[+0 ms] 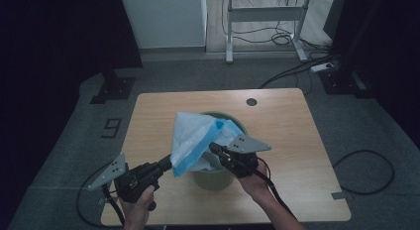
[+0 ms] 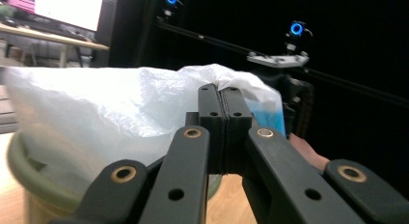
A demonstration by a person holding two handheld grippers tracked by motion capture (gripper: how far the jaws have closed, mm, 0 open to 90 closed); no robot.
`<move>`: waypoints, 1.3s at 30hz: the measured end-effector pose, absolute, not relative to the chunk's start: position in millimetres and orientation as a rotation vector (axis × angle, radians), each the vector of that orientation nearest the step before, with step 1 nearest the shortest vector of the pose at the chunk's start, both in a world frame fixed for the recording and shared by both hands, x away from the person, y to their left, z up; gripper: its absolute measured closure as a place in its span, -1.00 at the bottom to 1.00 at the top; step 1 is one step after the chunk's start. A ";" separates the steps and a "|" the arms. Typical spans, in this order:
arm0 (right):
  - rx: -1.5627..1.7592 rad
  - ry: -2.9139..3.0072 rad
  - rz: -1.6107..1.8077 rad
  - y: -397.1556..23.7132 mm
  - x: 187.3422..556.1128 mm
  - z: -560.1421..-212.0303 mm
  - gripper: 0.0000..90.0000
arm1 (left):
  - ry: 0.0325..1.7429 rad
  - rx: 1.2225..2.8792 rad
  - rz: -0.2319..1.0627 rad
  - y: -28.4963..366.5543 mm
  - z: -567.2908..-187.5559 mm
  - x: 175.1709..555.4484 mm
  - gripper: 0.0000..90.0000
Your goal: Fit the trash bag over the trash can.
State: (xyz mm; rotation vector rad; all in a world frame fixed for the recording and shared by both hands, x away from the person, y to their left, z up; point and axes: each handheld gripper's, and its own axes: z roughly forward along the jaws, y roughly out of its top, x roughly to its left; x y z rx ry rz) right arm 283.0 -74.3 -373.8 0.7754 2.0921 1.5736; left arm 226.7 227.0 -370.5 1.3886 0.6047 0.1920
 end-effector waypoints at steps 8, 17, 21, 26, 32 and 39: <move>0.744 2.047 1.577 -102.5 273.6 -376.6 0.97 | 0.661 1.338 0.208 235.7 -375.6 227.6 0.97; 0.800 2.015 1.491 -126.1 284.1 -384.1 0.97 | 0.682 1.325 0.214 237.8 -379.0 227.9 0.97; 0.839 1.999 1.445 -131.8 299.8 -385.4 0.97 | 0.688 1.321 0.218 240.4 -380.9 226.8 0.97; 0.908 1.974 1.447 -148.1 308.1 -391.0 0.97 | 0.691 1.311 0.210 243.8 -384.1 225.0 0.97; 0.882 1.941 1.538 -160.5 294.1 -389.8 0.35 | 0.678 1.320 0.193 238.4 -386.4 225.6 0.97; 0.811 1.916 1.626 -154.4 270.8 -369.4 -0.03 | 0.666 1.323 0.182 233.1 -386.9 226.1 0.97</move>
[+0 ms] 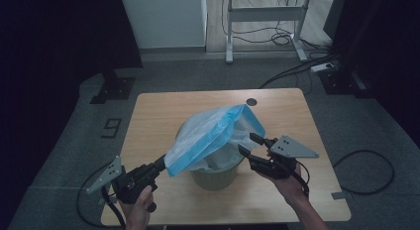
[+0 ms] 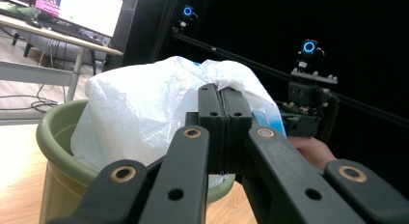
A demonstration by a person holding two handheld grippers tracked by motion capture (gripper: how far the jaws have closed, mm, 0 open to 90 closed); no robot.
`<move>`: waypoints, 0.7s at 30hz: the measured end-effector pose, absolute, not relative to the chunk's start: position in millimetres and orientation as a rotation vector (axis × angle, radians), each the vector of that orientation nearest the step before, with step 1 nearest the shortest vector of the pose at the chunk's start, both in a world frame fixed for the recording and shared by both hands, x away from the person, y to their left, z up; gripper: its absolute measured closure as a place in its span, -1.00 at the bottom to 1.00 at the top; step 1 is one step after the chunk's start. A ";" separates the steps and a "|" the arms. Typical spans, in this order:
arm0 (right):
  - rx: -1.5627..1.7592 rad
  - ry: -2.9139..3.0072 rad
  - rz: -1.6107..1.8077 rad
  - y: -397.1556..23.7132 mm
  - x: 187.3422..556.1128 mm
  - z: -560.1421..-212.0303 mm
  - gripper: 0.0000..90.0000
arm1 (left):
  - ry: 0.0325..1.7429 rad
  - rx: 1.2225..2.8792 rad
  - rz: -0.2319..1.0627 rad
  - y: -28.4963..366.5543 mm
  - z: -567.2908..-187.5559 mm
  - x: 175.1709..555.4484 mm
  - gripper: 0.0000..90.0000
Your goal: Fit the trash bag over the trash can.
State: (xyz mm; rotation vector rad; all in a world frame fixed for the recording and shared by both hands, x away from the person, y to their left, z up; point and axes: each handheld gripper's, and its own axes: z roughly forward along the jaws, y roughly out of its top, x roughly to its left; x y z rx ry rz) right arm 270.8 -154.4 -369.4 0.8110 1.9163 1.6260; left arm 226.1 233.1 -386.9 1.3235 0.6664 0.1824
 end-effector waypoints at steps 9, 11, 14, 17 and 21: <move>0.878 1.929 1.641 -134.5 285.0 -357.7 -0.09 | 0.671 1.313 0.184 237.6 -388.4 224.5 0.97; 0.905 1.940 1.645 -129.3 290.0 -358.4 -0.09 | 0.673 1.311 0.183 238.1 -389.3 224.8 0.97; 0.953 1.941 1.646 -121.9 294.4 -359.7 -0.10 | 0.674 1.310 0.180 238.2 -390.0 225.0 0.97; 0.994 1.930 1.656 -116.3 297.5 -360.7 -0.10 | 0.671 1.311 0.179 237.1 -389.9 224.5 0.97; 1.029 1.922 1.682 -110.0 300.5 -359.4 -0.10 | 0.669 1.313 0.182 236.4 -390.0 223.8 0.97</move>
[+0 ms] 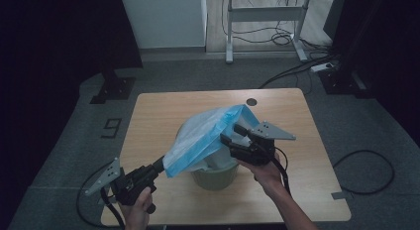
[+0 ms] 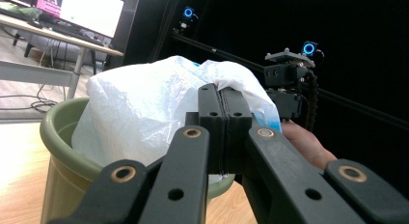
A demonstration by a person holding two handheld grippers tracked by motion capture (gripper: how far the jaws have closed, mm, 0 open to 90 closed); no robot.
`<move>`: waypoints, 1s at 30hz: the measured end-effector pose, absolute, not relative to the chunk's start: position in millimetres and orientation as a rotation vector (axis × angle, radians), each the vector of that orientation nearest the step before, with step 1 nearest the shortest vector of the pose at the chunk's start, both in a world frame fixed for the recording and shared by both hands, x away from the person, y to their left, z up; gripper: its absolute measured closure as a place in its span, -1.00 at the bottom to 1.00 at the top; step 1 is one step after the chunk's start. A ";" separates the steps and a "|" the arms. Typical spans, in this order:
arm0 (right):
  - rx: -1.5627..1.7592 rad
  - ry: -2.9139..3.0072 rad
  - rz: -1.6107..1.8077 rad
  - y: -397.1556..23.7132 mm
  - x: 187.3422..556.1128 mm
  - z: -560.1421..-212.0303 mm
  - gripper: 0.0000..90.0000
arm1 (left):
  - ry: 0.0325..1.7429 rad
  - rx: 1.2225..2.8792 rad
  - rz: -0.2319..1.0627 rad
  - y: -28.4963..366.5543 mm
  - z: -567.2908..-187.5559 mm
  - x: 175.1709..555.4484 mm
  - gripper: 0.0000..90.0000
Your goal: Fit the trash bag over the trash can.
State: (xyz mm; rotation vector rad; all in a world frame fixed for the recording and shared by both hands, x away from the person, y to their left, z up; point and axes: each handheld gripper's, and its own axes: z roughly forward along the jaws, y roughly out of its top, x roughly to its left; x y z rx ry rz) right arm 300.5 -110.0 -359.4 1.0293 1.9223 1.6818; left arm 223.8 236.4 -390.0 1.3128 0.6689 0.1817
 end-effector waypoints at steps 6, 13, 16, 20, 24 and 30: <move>1.076 1.929 1.680 -103.8 307.1 -359.1 0.36 | 0.664 1.316 0.180 234.8 -390.3 223.6 0.97; 1.018 1.877 1.661 -106.9 304.3 -358.3 0.97 | 0.658 1.374 0.218 231.7 -385.0 219.7 0.53; 0.990 1.854 1.638 -113.3 301.9 -354.9 0.98 | 0.652 1.410 0.235 232.3 -378.4 216.6 0.10; 0.963 1.839 1.611 -121.3 301.3 -352.2 0.98 | 0.637 1.443 0.234 235.7 -372.0 214.9 -0.22; 0.937 1.841 1.595 -125.6 300.7 -349.1 0.98 | 0.664 1.473 0.259 234.4 -364.8 219.3 -0.22; 0.870 1.862 1.569 -113.4 297.0 -345.5 0.98 | 0.677 1.588 0.245 215.4 -339.4 239.4 -0.21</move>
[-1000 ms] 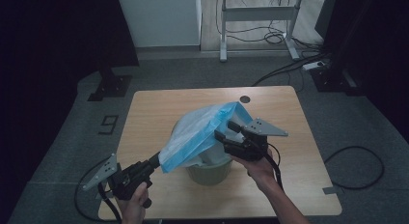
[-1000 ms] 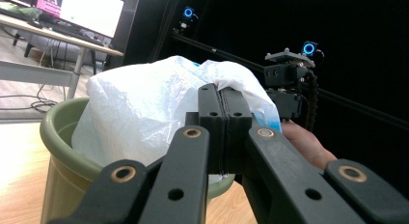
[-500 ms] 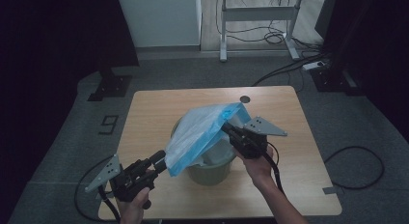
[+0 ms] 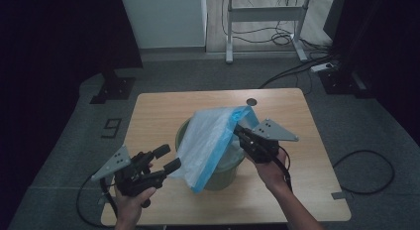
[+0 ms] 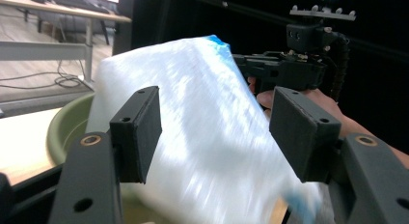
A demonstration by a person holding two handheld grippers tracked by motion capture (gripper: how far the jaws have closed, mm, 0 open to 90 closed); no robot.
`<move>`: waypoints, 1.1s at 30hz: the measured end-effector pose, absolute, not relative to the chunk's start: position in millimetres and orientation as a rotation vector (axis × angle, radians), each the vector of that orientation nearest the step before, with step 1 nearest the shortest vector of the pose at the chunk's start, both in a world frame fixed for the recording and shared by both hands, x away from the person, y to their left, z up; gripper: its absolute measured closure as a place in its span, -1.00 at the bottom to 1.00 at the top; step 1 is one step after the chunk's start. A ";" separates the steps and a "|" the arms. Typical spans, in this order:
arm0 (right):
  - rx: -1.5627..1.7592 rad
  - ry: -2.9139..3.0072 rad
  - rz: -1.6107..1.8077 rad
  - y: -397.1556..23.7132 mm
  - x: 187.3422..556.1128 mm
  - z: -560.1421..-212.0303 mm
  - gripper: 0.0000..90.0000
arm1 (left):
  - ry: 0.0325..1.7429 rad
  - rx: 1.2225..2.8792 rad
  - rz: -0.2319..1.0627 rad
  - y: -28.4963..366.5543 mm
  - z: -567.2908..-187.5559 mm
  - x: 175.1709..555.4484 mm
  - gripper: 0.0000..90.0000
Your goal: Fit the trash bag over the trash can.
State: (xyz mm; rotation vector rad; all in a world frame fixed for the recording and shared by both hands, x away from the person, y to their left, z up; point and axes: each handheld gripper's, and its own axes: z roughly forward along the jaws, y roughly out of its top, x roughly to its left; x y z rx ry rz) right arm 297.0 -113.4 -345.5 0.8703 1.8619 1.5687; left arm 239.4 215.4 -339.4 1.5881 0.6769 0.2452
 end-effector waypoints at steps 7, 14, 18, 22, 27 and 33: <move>0.844 1.873 1.577 -103.6 296.6 -344.6 0.98 | 0.683 1.747 0.186 187.5 -322.5 272.2 -0.20; 0.831 1.882 1.590 -100.8 296.0 -345.2 0.98 | 0.722 1.852 0.168 169.8 -334.6 295.7 0.43; 0.823 1.883 1.586 -101.0 295.0 -345.1 0.98 | 0.718 1.859 0.154 167.4 -340.0 299.6 0.93; 0.823 1.881 1.590 -104.3 294.6 -345.4 0.98 | 0.721 1.841 0.171 168.5 -340.8 301.9 1.00; 0.838 1.879 1.595 -111.1 294.1 -348.7 0.98 | 0.717 1.786 0.227 173.6 -336.8 301.2 1.00; 0.869 1.871 1.595 -123.1 293.8 -355.6 0.98 | 0.740 1.731 0.304 181.0 -333.0 301.9 1.00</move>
